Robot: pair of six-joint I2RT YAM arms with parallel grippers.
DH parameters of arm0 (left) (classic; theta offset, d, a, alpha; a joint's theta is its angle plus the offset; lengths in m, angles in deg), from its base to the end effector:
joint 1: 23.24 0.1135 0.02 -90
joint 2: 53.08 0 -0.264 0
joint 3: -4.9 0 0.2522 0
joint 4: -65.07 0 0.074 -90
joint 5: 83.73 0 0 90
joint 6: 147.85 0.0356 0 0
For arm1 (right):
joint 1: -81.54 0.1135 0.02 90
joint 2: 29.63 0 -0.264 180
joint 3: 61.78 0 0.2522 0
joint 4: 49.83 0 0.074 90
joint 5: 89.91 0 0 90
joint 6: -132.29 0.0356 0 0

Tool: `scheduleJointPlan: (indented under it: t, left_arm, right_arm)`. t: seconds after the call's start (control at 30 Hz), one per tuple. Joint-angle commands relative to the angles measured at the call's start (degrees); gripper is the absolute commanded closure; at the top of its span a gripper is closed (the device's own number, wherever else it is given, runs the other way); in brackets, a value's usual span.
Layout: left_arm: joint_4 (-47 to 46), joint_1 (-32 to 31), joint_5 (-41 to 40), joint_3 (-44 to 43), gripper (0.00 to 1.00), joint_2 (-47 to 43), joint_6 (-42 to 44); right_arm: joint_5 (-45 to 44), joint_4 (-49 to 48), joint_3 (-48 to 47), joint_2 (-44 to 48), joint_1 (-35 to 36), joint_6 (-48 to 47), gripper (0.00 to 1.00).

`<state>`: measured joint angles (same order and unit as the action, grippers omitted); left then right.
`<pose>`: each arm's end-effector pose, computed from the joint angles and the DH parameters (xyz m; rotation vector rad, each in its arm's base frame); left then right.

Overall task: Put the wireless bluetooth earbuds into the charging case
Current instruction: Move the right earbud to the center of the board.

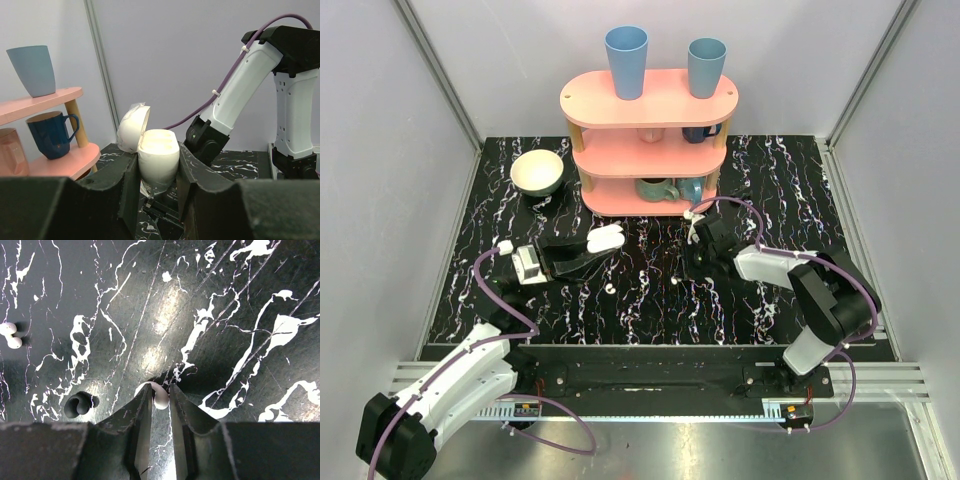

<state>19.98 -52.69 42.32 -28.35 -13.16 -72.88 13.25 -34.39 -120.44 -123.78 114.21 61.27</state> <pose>0.1191 -0.0913 0.3175 0.7198 0.8232 -0.9836 0.2591 0.1757 0.1460 -0.4070 2.5159 0.6580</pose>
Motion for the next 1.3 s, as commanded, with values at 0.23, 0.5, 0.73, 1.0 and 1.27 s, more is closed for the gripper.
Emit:
scheduleJointPlan:
  t: [0.23, 0.5, 0.73, 1.0, 1.27]
  left_arm:
    - [-2.94, -0.08, 1.21, -2.31, 1.00, 0.24, -0.62]
    - [-3.11, -0.08, 1.21, -2.31, 1.00, 0.59, -0.71]
    - [-3.29, -0.08, 1.30, -2.40, 1.00, 0.68, -0.71]
    - [-3.38, -0.08, 1.30, -2.22, 1.00, 0.51, -0.71]
    - [-3.11, -0.08, 0.86, -2.05, 1.00, -0.19, -0.71]
  right_arm:
    - [0.28, 0.88, 2.01, 1.25, 0.03, -0.70, 0.67]
    - [1.51, 0.09, 2.37, 1.69, 0.03, -0.97, 0.67]
    - [-6.83, 2.99, 1.66, 6.33, 0.03, 1.75, 0.63]
    - [-6.15, 2.99, -0.88, 11.18, 0.03, 5.36, 0.59]
    - [-0.78, 4.22, -6.33, 3.89, 0.03, 1.32, 0.62]
